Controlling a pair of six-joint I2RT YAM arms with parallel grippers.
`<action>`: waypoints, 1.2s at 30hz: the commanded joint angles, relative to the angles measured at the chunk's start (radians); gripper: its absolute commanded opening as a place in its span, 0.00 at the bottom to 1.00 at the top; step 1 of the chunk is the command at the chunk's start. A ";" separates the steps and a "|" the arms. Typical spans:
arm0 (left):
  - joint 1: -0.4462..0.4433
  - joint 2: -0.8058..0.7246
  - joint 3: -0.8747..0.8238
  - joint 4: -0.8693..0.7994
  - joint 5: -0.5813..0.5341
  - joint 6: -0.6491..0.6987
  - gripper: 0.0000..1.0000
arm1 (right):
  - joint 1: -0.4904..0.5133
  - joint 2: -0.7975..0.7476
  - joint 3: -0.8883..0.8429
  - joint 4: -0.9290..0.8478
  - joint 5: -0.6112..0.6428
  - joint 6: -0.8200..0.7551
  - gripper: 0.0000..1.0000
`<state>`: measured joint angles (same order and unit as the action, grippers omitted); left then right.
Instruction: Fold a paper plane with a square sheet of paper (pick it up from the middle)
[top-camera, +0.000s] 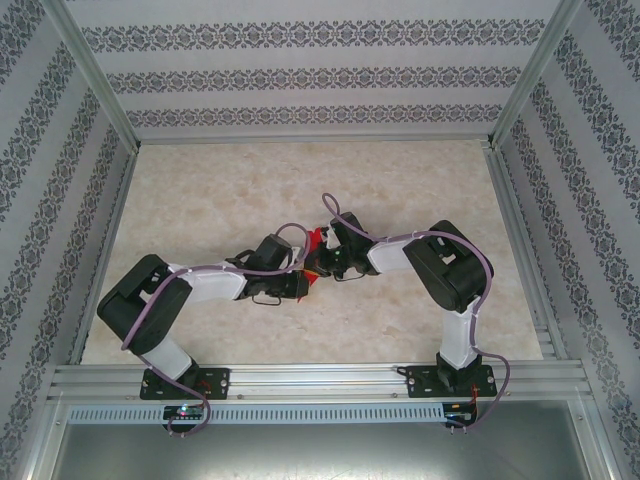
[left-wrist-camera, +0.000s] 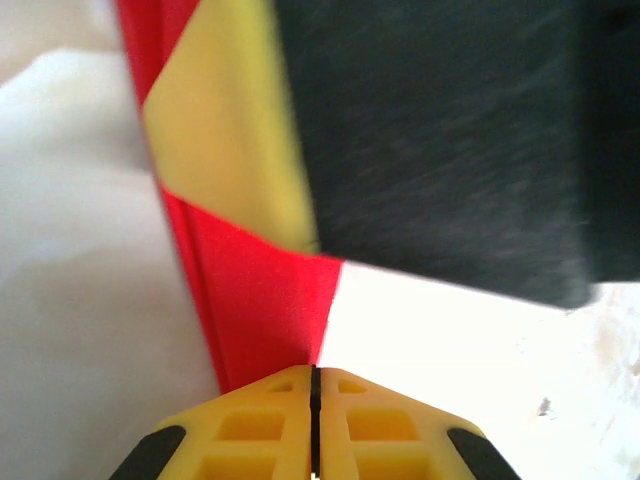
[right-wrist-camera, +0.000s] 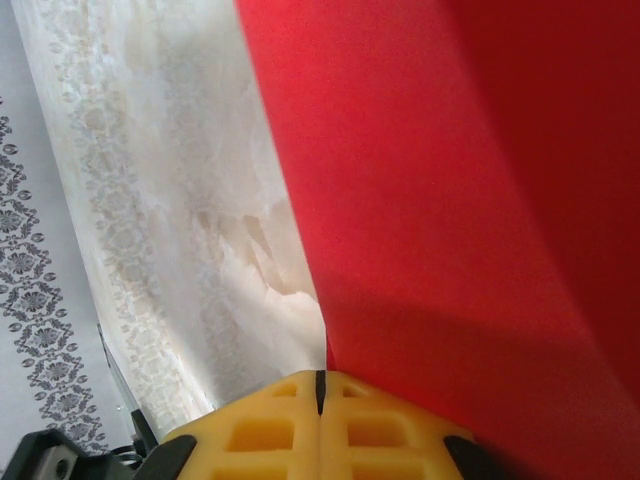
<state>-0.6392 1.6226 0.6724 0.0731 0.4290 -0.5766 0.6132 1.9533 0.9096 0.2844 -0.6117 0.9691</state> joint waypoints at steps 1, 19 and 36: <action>0.012 0.013 -0.040 0.044 0.025 -0.001 0.11 | -0.010 0.046 -0.040 -0.085 0.100 -0.039 0.00; -0.008 -0.119 -0.182 -0.053 0.070 0.004 0.09 | -0.035 0.033 -0.054 -0.125 0.139 -0.069 0.00; 0.019 -0.165 0.019 -0.056 0.033 -0.003 0.12 | -0.015 0.015 -0.043 -0.107 0.091 -0.063 0.00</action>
<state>-0.6331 1.4082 0.6632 0.0261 0.4850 -0.5957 0.6109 1.9453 0.9001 0.2871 -0.6079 0.9360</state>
